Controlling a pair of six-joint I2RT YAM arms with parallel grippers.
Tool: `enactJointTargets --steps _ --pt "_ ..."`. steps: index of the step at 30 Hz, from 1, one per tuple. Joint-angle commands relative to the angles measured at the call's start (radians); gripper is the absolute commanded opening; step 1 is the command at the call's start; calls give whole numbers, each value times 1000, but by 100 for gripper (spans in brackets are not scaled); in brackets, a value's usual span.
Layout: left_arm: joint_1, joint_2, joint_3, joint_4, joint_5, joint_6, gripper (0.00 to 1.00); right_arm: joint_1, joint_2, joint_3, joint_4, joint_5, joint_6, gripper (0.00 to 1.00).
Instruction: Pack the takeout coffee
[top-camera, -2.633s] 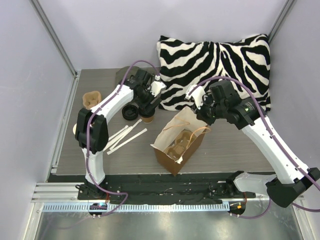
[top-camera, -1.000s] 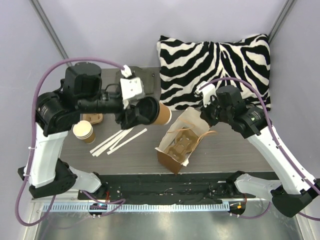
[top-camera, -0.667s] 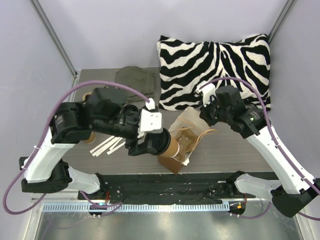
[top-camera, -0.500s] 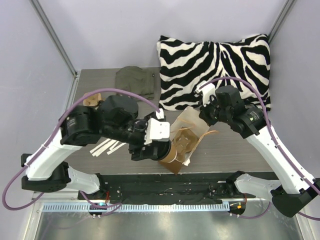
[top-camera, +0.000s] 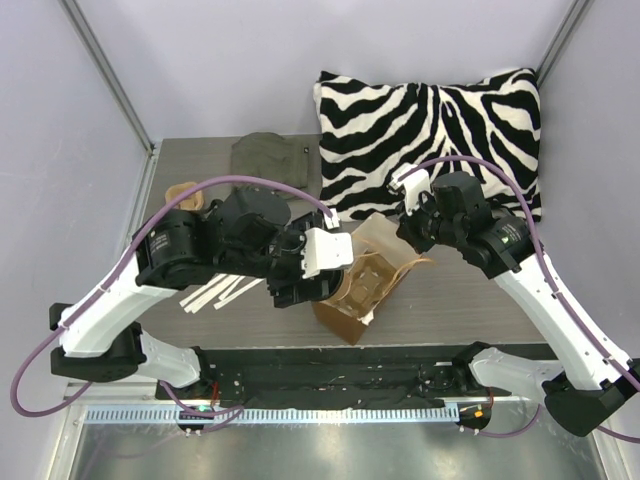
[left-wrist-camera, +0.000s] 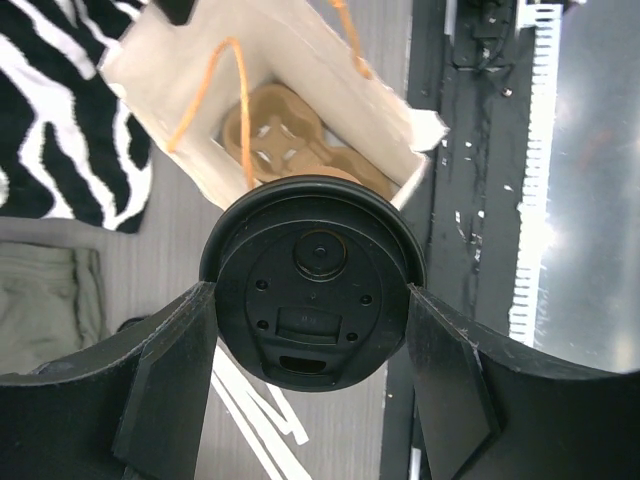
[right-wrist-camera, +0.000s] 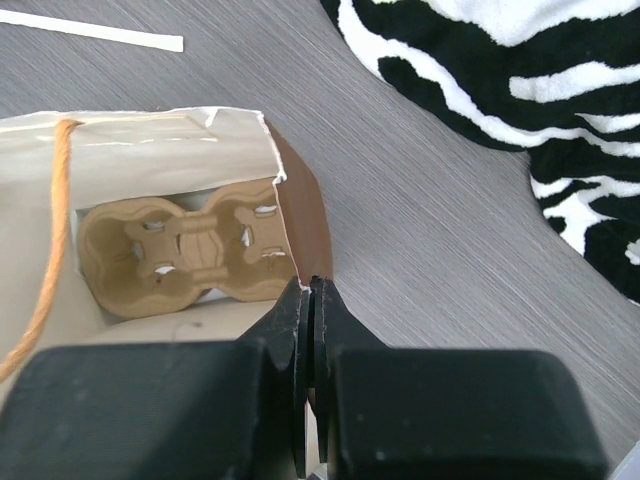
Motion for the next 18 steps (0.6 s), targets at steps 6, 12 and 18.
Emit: enactJointTargets --steps 6,12,18 --pt "-1 35 -39 190 -195 26 0 -1 -13 24 53 -39 37 1" --pt "-3 49 -91 254 -214 21 0 -1 -15 24 52 -50 54 1" --pt "-4 37 -214 338 -234 44 0 0 -16 21 50 -73 74 1"
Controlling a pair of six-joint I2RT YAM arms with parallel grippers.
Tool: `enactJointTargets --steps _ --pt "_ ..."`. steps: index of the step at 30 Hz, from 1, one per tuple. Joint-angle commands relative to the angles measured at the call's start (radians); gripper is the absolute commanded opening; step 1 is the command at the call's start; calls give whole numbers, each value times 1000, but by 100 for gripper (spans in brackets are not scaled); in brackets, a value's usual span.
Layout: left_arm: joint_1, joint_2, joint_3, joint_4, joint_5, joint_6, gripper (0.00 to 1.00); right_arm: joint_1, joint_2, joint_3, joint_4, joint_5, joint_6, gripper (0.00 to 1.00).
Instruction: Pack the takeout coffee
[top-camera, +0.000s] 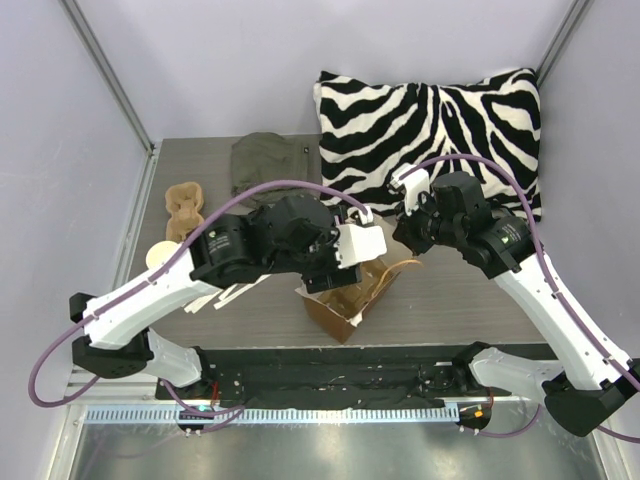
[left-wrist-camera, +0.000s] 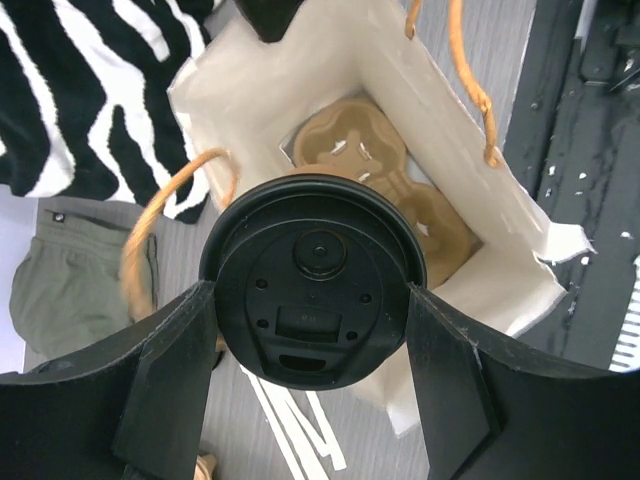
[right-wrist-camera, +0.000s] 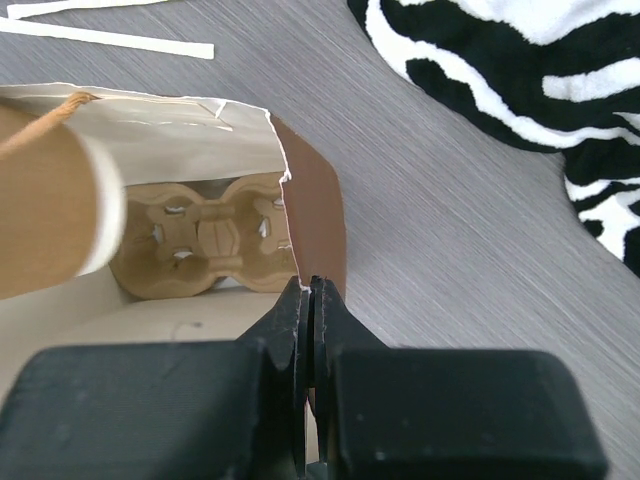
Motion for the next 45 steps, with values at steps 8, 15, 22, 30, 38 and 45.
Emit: enactJointTargets --steps 8,15,22,30,38,45 --pt "-4 -28 -208 215 24 59 0 -1 -18 3 50 -44 45 1" --pt "-3 4 -247 238 44 90 0 0 -22 -6 46 -63 53 1" --pt "16 29 -293 316 65 67 0 -1 -49 -34 34 -95 84 1" --pt "25 52 -366 372 108 73 0 0 -85 -57 21 -121 99 1" --pt "37 -45 -538 382 258 183 4 -2 -156 -65 -65 -185 136 27" --pt "37 -42 -534 363 318 265 2 -2 -96 33 -57 -193 20 73"
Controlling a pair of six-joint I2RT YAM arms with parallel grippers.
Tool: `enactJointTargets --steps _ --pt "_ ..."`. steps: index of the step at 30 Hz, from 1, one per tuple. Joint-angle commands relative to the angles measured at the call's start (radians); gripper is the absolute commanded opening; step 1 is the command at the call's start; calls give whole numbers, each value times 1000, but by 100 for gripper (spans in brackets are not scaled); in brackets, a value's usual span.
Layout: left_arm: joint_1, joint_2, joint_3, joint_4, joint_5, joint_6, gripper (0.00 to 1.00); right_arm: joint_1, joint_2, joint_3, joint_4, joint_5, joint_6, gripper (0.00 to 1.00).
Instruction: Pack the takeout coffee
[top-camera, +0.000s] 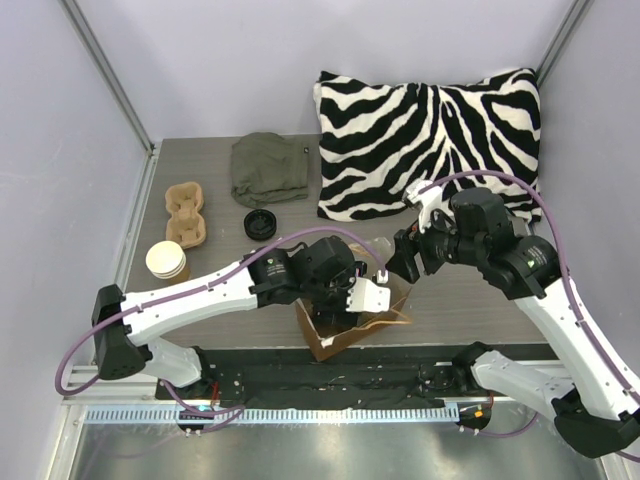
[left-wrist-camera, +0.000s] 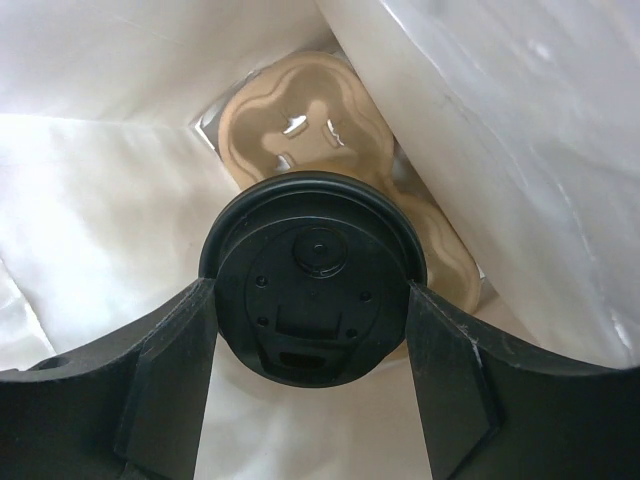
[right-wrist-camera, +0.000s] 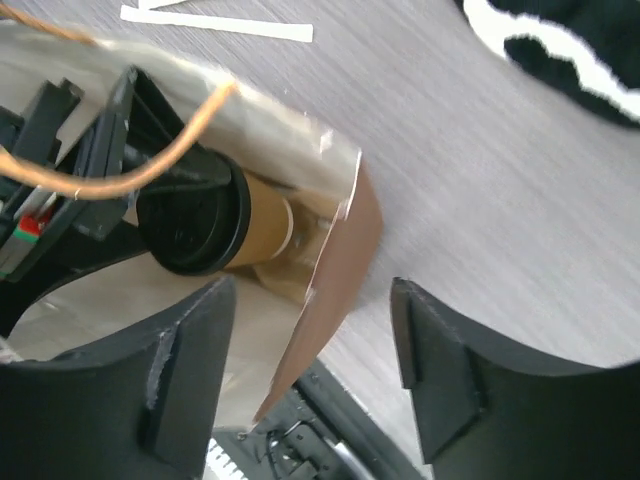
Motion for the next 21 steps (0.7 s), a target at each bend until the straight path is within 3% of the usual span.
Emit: enactJointTargets --steps 1,4,15,19,21 --pt "6 -35 25 26 84 83 2 -2 54 88 34 -39 -133 77" --pt "6 -28 33 9 101 107 2 -2 84 103 65 -73 -200 80" --pt "13 -8 59 -19 118 127 2 -2 206 130 109 -260 -448 80" --pt "21 2 71 -31 117 132 2 -2 276 149 129 -256 -487 74" --pt "30 5 81 -39 120 135 2 -2 302 145 117 -260 -513 64"
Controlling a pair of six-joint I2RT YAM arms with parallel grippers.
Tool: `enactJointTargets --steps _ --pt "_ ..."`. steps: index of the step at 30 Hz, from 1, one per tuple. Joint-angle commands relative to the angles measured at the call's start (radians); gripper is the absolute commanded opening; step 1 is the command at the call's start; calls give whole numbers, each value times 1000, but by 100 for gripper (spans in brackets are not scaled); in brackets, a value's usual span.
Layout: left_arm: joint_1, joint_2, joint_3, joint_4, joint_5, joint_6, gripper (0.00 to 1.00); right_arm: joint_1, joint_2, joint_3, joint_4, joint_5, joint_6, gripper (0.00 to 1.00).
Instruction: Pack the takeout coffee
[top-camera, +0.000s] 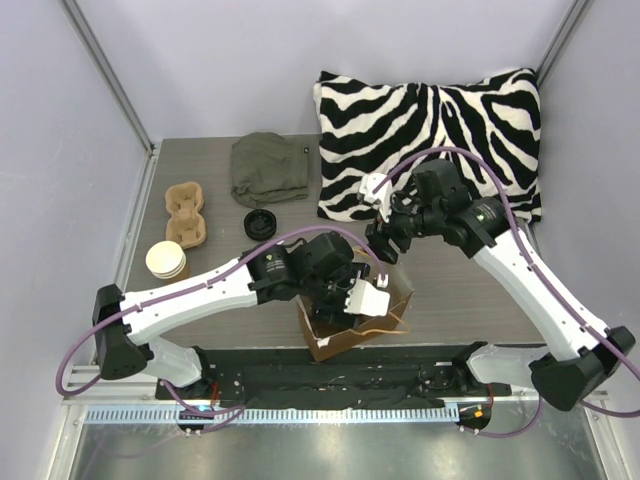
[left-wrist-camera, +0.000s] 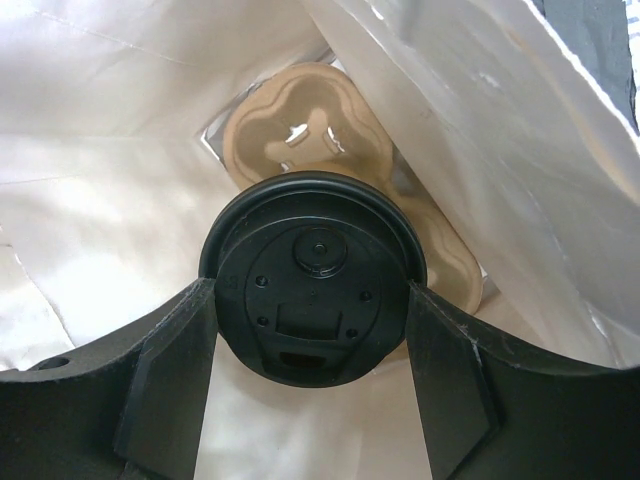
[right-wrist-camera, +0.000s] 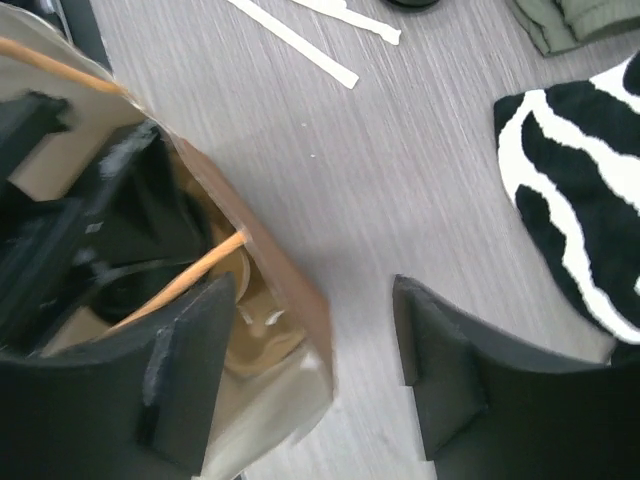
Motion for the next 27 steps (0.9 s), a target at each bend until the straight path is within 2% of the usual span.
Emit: enactJointTargets --steps 1,2,3,5,6,13,18,27 --pt "20 8 56 -16 25 24 2 -2 40 30 31 -34 -92 59" --pt "23 10 60 -17 22 24 2 -2 48 28 29 -43 -93 53" --pt "33 15 70 -24 19 22 2 -2 50 30 29 -47 -87 36" --pt "50 18 79 -27 13 21 2 -2 47 37 41 -22 -52 17" --pt "55 19 87 -27 0 19 1 -2 42 36 61 4 -23 2" --pt "93 18 96 1 -61 19 1 -2 -87 -18 199 101 166 1" --pt "103 7 64 108 -148 13 1 0 -173 -71 256 172 217 1" --pt "100 -57 -119 326 -262 2 0 67 -280 -188 350 261 258 1"
